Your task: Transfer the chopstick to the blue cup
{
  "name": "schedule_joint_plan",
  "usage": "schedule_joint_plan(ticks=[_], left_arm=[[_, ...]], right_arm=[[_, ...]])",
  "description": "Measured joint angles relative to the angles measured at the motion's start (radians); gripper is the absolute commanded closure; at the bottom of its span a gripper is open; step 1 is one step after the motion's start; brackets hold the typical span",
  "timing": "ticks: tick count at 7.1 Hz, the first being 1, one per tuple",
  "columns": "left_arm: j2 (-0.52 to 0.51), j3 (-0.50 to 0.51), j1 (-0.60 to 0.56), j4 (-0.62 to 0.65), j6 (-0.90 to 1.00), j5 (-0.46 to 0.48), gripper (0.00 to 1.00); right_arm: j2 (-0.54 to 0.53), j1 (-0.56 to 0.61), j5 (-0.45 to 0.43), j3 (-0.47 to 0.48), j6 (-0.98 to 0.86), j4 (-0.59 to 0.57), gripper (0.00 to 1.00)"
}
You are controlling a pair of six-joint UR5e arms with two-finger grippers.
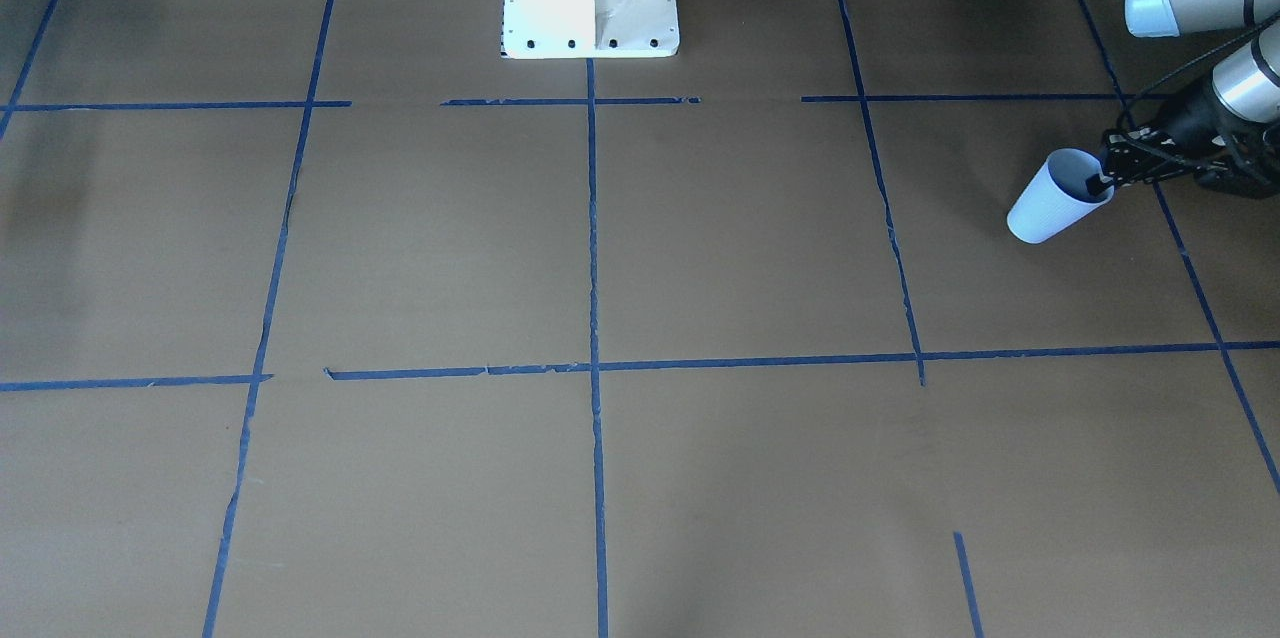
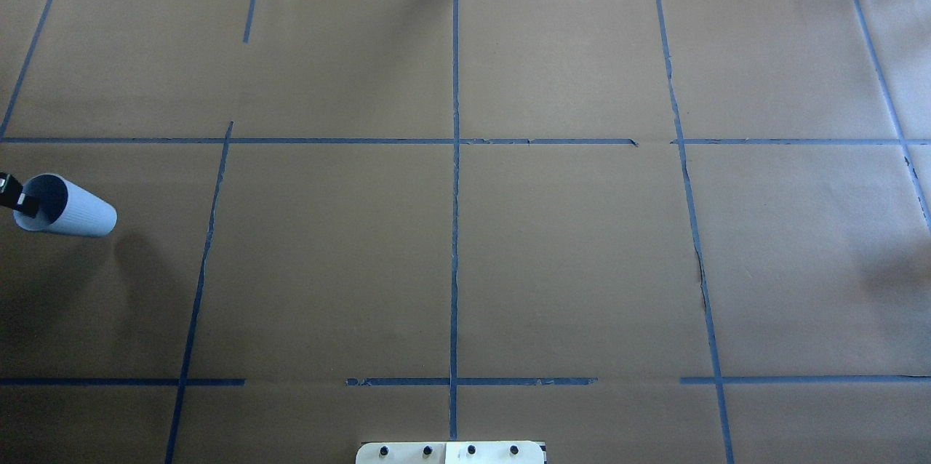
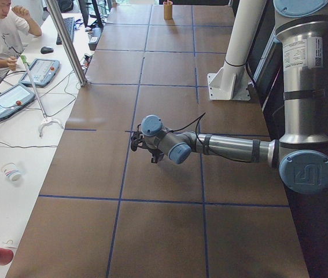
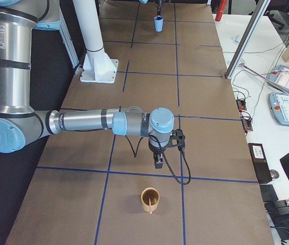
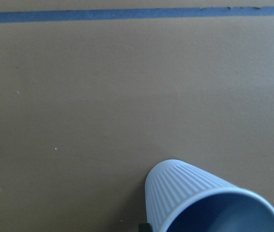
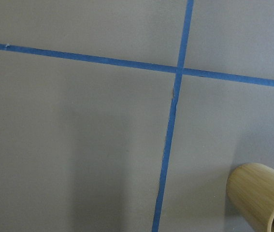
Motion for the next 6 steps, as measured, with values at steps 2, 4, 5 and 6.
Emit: schedule_joint_plan(ticks=[2,4,5,6], left_arm=[[-0.144,-0.061,0.037,0.003,-0.253,-0.015,1.0],[-0.329,-0.078,0.188,0.016,-0.518,0.028,1.0],[-0.424,-0.073,0.288,0.066,-0.603,0.114,1.0],[-0.526,-0.062,0.389,0.16,-0.643,0.23,1.0]], right_arm=[[0.0,0.0,-0.002,0.002,-0.005,0.002,0.0],[-0.004,0.0,-0.001,0.01,-0.011,0.032,0.0],[-0.012,0.0,0.002,0.012,-0.011,0.064,0.0],[-0.02,0.0,0.011,0.012,-0.01,0.089,0.0]])
